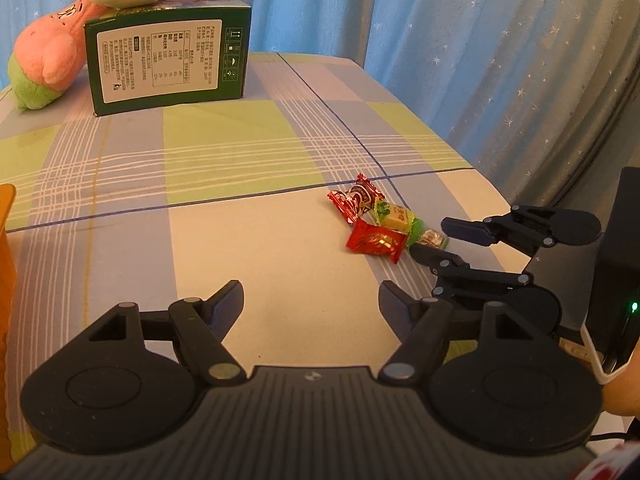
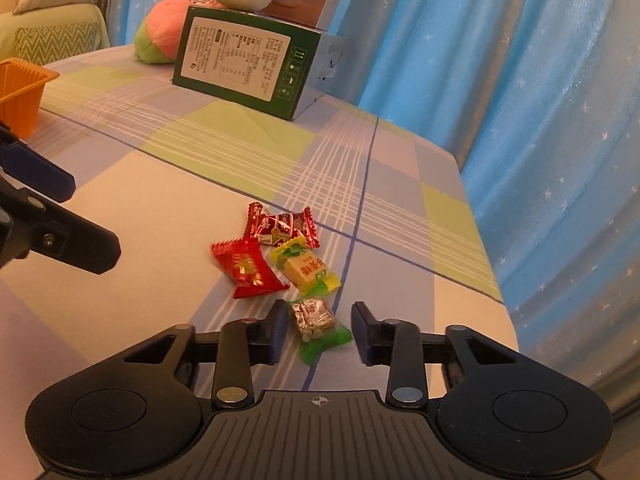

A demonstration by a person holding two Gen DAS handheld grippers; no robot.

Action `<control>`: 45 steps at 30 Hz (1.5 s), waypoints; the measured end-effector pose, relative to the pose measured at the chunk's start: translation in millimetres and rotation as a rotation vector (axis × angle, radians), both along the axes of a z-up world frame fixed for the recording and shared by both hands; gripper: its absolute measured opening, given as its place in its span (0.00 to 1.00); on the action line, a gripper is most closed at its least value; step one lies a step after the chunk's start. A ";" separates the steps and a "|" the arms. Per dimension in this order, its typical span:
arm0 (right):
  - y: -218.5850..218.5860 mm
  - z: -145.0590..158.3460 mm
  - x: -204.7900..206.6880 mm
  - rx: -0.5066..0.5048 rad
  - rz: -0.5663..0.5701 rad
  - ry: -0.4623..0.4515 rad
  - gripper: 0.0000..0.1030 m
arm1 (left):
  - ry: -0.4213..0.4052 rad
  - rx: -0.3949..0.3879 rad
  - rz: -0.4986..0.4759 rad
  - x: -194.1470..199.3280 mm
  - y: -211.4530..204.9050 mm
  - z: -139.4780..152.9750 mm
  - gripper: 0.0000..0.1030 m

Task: Organize snacks
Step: 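Grasp the green-wrapped candy with the right tool while the left tool grasps a red candy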

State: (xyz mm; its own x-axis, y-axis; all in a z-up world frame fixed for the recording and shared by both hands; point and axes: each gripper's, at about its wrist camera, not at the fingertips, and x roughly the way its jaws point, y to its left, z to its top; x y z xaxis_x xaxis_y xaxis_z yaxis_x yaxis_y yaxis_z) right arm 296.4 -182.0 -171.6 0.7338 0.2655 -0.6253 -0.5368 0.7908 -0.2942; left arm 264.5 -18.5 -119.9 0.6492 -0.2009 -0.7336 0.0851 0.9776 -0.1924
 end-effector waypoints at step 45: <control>-73.3 34.3 13.1 0.465 -0.334 0.194 0.21 | -0.044 0.105 -0.201 47.5 -61.1 -29.6 0.19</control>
